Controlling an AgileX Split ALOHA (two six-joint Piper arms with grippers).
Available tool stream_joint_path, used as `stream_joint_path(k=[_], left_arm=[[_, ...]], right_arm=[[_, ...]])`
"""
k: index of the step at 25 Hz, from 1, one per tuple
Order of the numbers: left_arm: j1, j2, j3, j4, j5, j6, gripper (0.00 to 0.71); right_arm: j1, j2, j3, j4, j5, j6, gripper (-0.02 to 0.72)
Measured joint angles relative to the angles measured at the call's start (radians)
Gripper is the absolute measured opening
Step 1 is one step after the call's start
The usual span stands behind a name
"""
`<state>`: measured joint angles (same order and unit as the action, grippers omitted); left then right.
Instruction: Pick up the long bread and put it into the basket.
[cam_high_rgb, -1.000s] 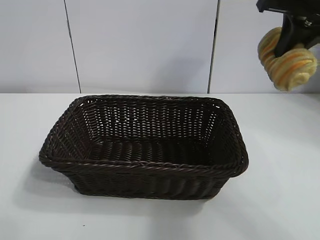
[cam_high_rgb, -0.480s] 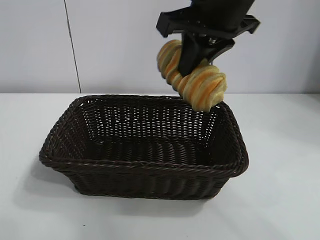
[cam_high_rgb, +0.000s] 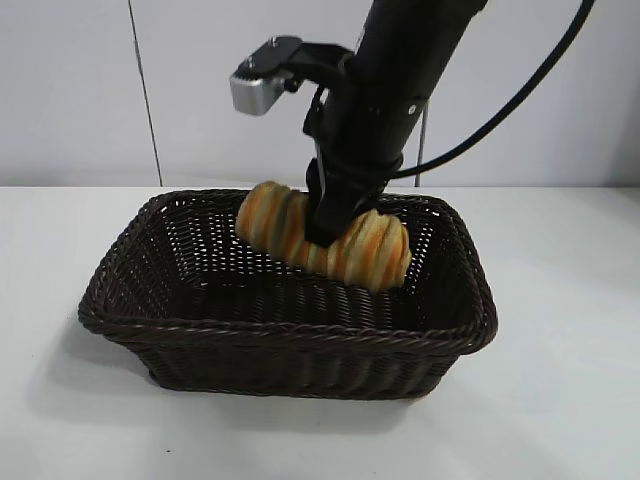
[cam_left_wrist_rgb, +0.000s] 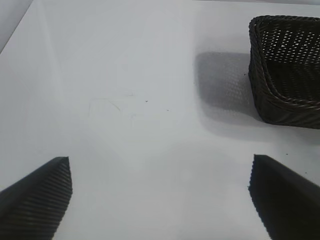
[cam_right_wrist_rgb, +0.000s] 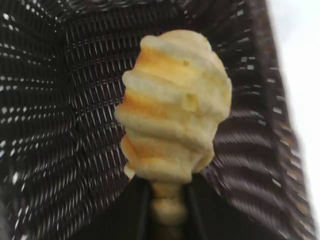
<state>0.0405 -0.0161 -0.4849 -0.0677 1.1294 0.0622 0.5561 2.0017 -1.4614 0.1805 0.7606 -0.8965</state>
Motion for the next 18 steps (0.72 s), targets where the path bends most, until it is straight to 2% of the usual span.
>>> stream_joint_path(k=[2,5,8,11,13,16,18], left_arm=[[0.000,0.000,0.000,0.000,0.000,0.000,0.694],[0.000,0.000,0.000,0.000,0.000,0.000,0.694],[0.000,0.000,0.000,0.000,0.000,0.000,0.694],[0.000,0.000,0.000,0.000,0.000,0.000,0.694],[0.000,0.000,0.000,0.000,0.000,0.000,0.694],[0.000,0.000,0.000,0.000,0.000,0.000,0.694],[0.000,0.000,0.000,0.000,0.000,0.000,0.695]], right_arm=[[0.000,-0.018,0.000,0.001,0.001,0.013,0.562],[0.000,-0.057,0.000,0.005,0.010,0.059,0.664],[0.000,-0.114,0.000,0.006,0.011,0.130,0.685],[0.000,-0.181,-0.018,-0.007,0.015,0.259,0.687],[0.000,-0.217,-0.050,-0.045,0.036,0.383,0.690],[0.000,-0.238,-0.116,-0.148,0.089,0.555,0.694],[-0.006,-0.239,-0.161,-0.214,0.136,0.647,0.694]])
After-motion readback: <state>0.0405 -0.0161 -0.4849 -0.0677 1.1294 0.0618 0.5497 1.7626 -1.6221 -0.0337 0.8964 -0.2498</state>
